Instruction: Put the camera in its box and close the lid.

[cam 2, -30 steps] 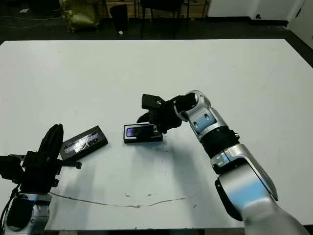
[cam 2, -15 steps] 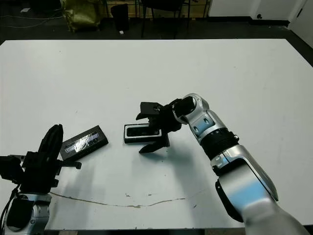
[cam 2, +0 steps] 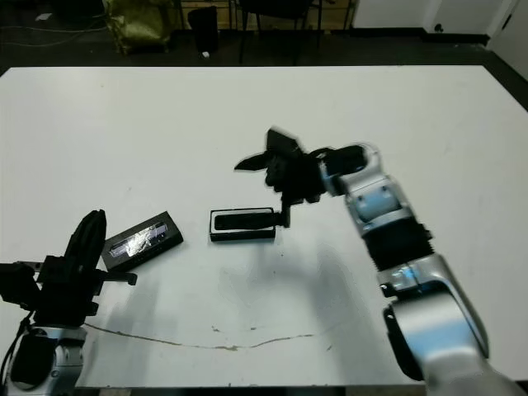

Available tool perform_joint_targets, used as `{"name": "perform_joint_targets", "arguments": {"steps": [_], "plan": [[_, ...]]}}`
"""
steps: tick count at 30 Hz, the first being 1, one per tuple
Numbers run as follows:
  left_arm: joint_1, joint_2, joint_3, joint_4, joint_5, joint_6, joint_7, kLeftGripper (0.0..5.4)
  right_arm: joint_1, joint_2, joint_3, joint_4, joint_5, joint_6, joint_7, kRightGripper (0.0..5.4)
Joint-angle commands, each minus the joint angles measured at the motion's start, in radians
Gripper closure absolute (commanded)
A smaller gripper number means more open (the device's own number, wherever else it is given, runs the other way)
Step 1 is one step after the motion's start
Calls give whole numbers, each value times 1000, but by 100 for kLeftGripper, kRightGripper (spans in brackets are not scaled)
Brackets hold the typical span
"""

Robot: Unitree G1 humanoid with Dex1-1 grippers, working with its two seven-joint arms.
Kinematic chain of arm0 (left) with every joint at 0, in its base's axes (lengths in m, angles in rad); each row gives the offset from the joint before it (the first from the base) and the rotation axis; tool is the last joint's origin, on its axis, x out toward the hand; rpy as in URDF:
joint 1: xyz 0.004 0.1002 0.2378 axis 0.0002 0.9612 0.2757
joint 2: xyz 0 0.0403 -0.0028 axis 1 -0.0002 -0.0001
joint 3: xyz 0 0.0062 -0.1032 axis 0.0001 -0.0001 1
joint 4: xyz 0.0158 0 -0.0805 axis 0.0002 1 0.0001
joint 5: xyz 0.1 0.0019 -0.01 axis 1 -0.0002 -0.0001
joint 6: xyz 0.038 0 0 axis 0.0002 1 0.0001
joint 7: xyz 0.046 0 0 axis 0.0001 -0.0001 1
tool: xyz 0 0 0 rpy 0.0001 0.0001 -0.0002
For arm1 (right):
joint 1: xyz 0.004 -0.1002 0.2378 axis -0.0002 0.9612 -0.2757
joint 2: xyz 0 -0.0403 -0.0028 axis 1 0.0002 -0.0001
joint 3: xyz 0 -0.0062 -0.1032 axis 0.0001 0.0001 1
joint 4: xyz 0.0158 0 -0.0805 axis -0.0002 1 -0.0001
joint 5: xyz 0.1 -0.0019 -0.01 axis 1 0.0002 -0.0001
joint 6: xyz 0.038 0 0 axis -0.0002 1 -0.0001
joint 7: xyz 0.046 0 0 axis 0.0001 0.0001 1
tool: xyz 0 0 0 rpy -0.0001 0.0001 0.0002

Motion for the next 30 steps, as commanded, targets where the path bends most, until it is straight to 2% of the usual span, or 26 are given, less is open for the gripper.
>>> {"name": "perform_joint_targets", "arguments": {"steps": [1,4,7,11,13,17,25,28,30], "plan": [[8,7,7,11,-4,16,-2,540,137,-31,-94,-169,41,74,-137,1],[5,16,11,10,-1,14,-6,540,279,-43,-158,-332,38,111,-285,1],[-1,37,21,11,4,16,-19,540,441,-28,-227,-459,58,74,-390,22],[-12,66,42,16,8,18,-36,540,642,22,-290,-587,79,41,-527,104],[-18,79,54,9,5,30,-38,540,734,61,-307,-612,97,-24,-564,151],[-28,103,77,-3,-14,55,-54,540,862,112,-303,-645,109,-118,-619,244],[-53,156,117,-7,-46,88,-98,540,1034,208,-232,-665,37,-324,-752,425],[-58,176,125,-22,-58,124,-112,540,1056,218,-209,-663,14,-353,-788,495],[-68,202,131,-24,-93,159,-143,540,1060,219,-201,-660,8,-364,-804,538]]}}
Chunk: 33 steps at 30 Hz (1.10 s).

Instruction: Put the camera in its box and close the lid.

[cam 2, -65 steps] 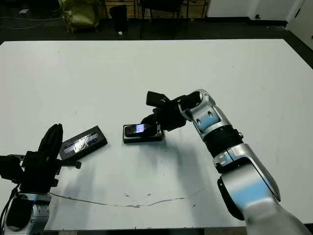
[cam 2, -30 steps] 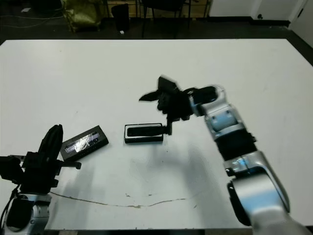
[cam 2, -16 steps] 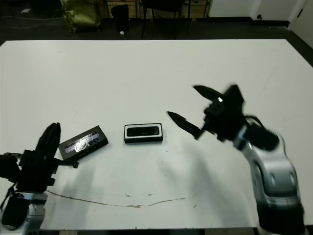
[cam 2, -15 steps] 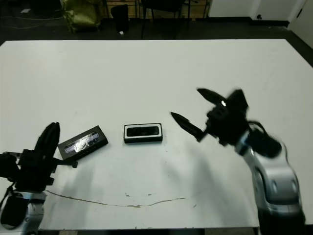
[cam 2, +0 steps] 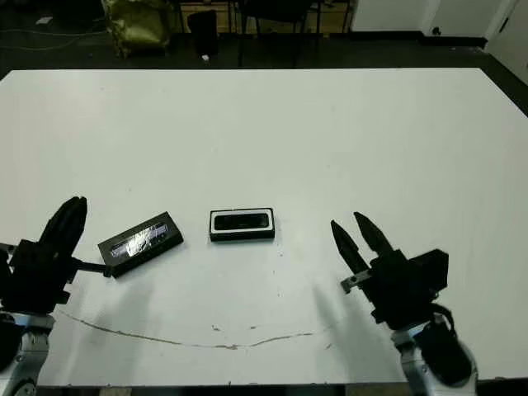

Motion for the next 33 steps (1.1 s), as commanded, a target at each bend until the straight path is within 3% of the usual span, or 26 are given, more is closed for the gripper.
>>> {"name": "perform_joint_targets", "arguments": {"steps": [1,6,11,16,23,29,33], "plan": [[-8,58,16,-6,-66,86,-61,540,12,2,8,27,-8,-31,-19,538],[-55,200,48,18,-222,220,-244,531,10,0,12,30,7,-32,-36,540],[-121,364,51,88,-273,290,-443,434,12,-8,14,27,20,-25,-46,540],[-210,472,-1,192,-216,240,-617,314,14,-8,12,36,29,-37,-53,540],[-312,469,-80,351,-146,120,-742,144,25,-8,16,38,38,-39,-58,540],[-339,445,-108,434,-132,80,-774,1,25,-5,21,65,41,-74,-51,540],[-344,425,-118,484,-137,60,-798,1,29,-10,21,58,48,-56,-57,540]]}}
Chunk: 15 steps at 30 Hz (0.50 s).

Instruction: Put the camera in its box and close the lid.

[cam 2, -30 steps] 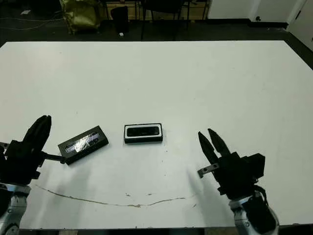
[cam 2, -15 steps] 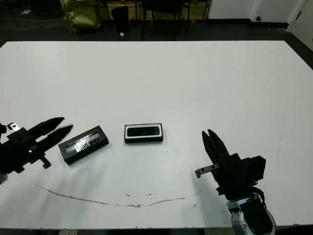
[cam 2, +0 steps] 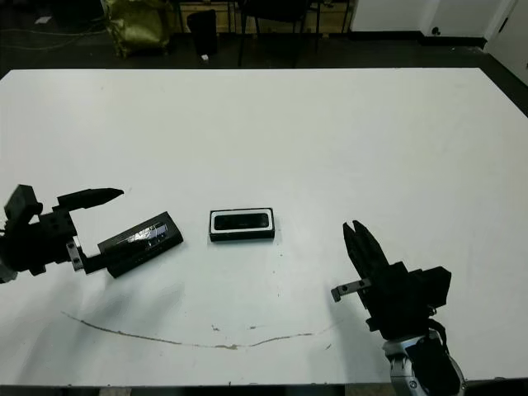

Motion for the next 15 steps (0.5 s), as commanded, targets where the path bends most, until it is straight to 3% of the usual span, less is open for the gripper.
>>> {"name": "perform_joint_targets", "arguments": {"steps": [1,15], "plan": [[1,-16,-14,48,-1,2,-27,1,10,-10,-2,6,8,23,-8,540],[-11,-37,-30,163,10,-7,-72,1,22,-17,7,-15,-3,47,-24,540]]}}
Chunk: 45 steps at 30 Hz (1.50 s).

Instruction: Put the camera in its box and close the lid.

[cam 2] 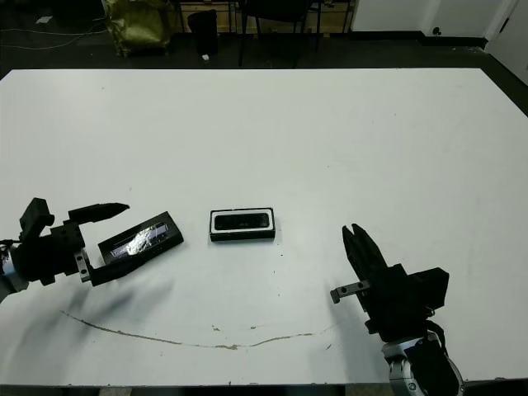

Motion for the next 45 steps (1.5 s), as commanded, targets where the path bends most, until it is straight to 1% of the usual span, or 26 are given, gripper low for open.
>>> {"name": "perform_joint_targets", "arguments": {"steps": [1,4,6,9,12,15,20,25,27,29,31,35,41,43,45], "plan": [[-10,1,-10,44,9,5,-29,1,17,-15,3,-10,-10,32,-14,540],[-21,4,-16,78,26,-15,-47,1,19,-14,3,-16,-3,45,-18,540],[-26,6,-19,98,50,-48,-47,1,19,-13,3,-9,-1,34,-13,540],[-30,7,-20,121,60,-36,-45,1,21,-13,3,-8,7,36,-10,540],[-38,5,-23,151,71,-54,-54,1,16,-16,1,11,10,12,5,540],[-47,4,-26,184,88,-74,-54,1,22,-15,3,-14,8,46,-12,540],[-55,-3,-25,227,93,-82,-56,1,17,-13,1,9,15,11,9,540],[-66,-5,-30,269,100,-84,-62,1,22,-19,2,-3,12,23,3,540],[-70,-8,-33,286,110,-116,-66,1,24,-22,2,-12,14,34,0,540],[-75,-12,-35,297,102,-97,-75,1,23,-20,0,-7,29,32,7,540],[-78,-15,-38,305,100,-96,-85,1,26,-19,1,-9,27,37,0,540],[-75,-14,-57,294,122,-94,-77,1,27,-20,3,-12,20,34,-4,540],[-82,-16,-70,282,83,-14,-128,1,27,-24,1,-17,18,48,-11,540],[-78,-14,-72,268,83,-8,-126,1,24,-26,-1,-7,21,33,-2,540],[-77,-9,-74,254,78,6,-134,23,21,-26,-3,0,21,27,0,540]]}}
